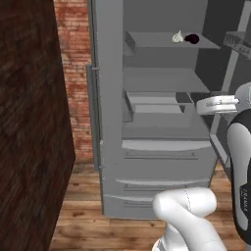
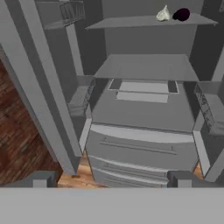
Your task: Retrieve the bottle and the shaker from the cabinet and place them next to the mixing bowl on the counter. Then add garlic from the fridge to the mixing bowl.
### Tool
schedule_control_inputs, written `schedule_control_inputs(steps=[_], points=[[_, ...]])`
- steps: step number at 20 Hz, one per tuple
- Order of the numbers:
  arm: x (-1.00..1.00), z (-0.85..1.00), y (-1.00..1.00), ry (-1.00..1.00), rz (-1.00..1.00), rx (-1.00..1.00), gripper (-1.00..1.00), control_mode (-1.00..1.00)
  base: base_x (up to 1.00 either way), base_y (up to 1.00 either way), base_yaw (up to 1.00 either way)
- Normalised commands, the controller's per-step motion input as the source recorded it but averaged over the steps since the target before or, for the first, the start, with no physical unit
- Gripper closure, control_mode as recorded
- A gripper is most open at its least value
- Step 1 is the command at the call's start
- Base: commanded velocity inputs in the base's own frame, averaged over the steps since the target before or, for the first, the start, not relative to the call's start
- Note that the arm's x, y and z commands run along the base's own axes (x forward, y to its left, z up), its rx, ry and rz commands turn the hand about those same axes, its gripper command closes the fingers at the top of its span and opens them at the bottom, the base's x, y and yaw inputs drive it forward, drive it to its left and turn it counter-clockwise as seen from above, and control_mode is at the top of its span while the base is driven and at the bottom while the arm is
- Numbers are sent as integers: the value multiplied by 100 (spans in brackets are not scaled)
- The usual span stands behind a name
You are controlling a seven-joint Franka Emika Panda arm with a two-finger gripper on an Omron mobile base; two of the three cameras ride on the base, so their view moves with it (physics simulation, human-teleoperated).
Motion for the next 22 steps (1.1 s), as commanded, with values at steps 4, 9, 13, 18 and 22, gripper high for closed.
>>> schedule_control_inputs(steps=[4, 9, 13, 18, 22], points=[[0, 0, 0, 0, 0, 0, -100, 100, 43, 1, -10], [0, 0, 0, 0, 0, 0, -100, 100, 14, -39, -24], [0, 0, 0, 0, 0, 0, -100, 100, 70, -1, -44], [0, 0, 0, 0, 0, 0, -100, 100, 79, 12, -44], [0, 0, 0, 0, 0, 0, -100, 100, 72, 26, -23]])
